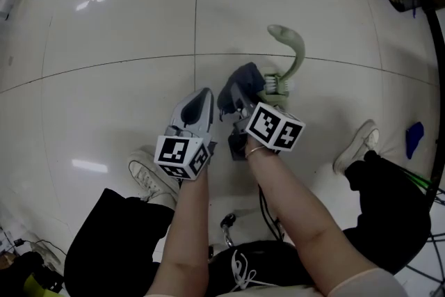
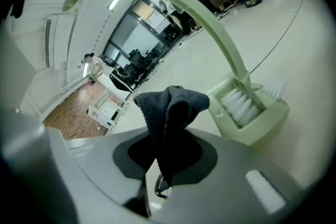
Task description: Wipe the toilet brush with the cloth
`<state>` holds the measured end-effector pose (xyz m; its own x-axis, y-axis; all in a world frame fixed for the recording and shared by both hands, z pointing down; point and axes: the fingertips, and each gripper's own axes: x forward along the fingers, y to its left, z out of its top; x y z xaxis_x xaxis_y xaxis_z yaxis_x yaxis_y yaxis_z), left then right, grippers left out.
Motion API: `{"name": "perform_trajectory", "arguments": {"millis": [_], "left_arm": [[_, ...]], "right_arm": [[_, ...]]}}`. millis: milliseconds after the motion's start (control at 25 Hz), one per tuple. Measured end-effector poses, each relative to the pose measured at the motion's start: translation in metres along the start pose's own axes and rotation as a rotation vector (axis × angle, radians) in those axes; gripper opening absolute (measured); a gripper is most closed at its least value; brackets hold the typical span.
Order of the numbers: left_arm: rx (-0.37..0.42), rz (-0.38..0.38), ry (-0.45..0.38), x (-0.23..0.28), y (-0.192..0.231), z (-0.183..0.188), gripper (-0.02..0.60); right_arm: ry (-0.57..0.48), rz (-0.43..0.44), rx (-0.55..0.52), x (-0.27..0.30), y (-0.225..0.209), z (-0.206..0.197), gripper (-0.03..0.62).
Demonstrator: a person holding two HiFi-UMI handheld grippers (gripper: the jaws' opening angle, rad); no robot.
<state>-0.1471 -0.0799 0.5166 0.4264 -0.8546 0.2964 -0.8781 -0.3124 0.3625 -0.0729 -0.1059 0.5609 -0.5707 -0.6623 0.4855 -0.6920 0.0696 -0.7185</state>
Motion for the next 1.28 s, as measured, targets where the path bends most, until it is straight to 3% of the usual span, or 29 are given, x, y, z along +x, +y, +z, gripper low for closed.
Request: {"name": "perform_trajectory", "arguments": {"millis": [200,400,1000,1120,1280], "left_arm": [[-0.014,0.002,0.011,-0.007,0.009,-0.008,0.006],[-0.024,0.0,0.018,-0.008,0.015,-0.012,0.006],[-0.001,-0.039,0.046,0.003,0.002,-0.013,0.006],[-0.001,-0.041,0.018,0.01,-0.008,0.001,0.006],[-0.024,-0.024,-0.114,0.021,-0.023,0.062,0.006]], "right_arm": [[-0.059,-0.074,0.148,0.013,-0.013,0.007,0.064],[-0.089,-0.145,0.179,0.008,-0.033,-0.006,0.063],[0.007,-0.26,0.364,-0.026,-0.086,-0.073,0.063],[0.029,-0.285,0.386,-0.047,-0.096,-0.082,0.063],[0.007,-0.359,0.34,-0.086,-0.116,-0.06,0.063]]}}
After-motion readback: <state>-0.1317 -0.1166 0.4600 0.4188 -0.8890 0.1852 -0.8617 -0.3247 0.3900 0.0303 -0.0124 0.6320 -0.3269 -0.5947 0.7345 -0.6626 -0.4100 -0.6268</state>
